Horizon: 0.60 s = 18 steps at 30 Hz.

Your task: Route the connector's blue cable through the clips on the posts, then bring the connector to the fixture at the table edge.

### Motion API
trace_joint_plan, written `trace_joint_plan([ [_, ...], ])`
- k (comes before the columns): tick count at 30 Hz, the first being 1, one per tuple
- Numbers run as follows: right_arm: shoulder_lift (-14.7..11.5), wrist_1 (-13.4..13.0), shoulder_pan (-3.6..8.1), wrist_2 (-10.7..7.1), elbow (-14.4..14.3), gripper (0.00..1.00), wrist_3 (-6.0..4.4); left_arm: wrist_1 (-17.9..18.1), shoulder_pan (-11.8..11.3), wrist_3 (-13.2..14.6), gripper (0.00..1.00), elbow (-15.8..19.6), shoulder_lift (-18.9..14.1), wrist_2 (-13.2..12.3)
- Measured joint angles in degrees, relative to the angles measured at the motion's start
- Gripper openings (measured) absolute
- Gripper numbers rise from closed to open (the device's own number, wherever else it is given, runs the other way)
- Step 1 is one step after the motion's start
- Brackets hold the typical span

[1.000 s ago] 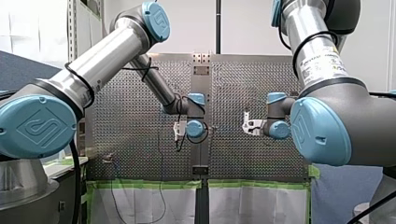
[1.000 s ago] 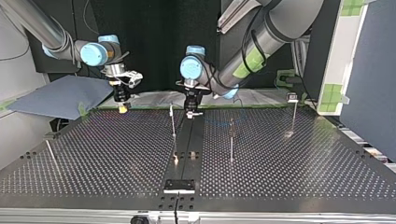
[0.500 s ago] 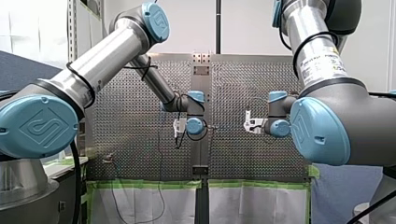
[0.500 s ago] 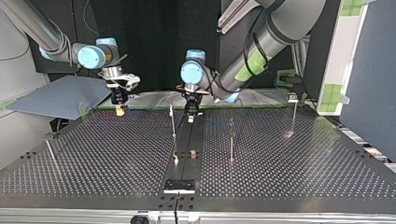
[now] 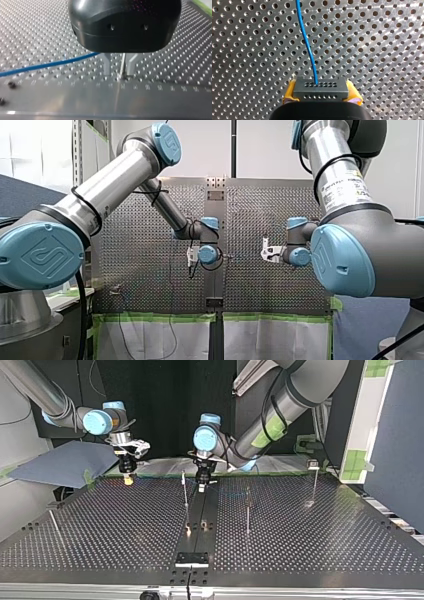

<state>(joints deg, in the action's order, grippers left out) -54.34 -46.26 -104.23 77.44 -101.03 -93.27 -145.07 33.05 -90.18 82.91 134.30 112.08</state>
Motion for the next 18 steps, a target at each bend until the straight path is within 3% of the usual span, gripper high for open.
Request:
trace_joint_plan([
  [1, 0.02, 0.0, -0.03, 0.0, 0.0, 0.0, 0.01, -0.12, 0.13, 0.34, 1.0, 0.0, -0.02, -0.45],
  [6, 0.04, 0.02, -0.14, -0.29, 0.0, 0.0, 0.01, -1.98, 0.6, 2.48, 1.0, 0.02, -0.08, -2.81],
  [18, 0.27, 0.24, -0.27, -0.44, -0.04, 0.0, 0.03, -7.91, 1.05, 3.17, 1.0, 0.03, -0.22, -3.47],
])
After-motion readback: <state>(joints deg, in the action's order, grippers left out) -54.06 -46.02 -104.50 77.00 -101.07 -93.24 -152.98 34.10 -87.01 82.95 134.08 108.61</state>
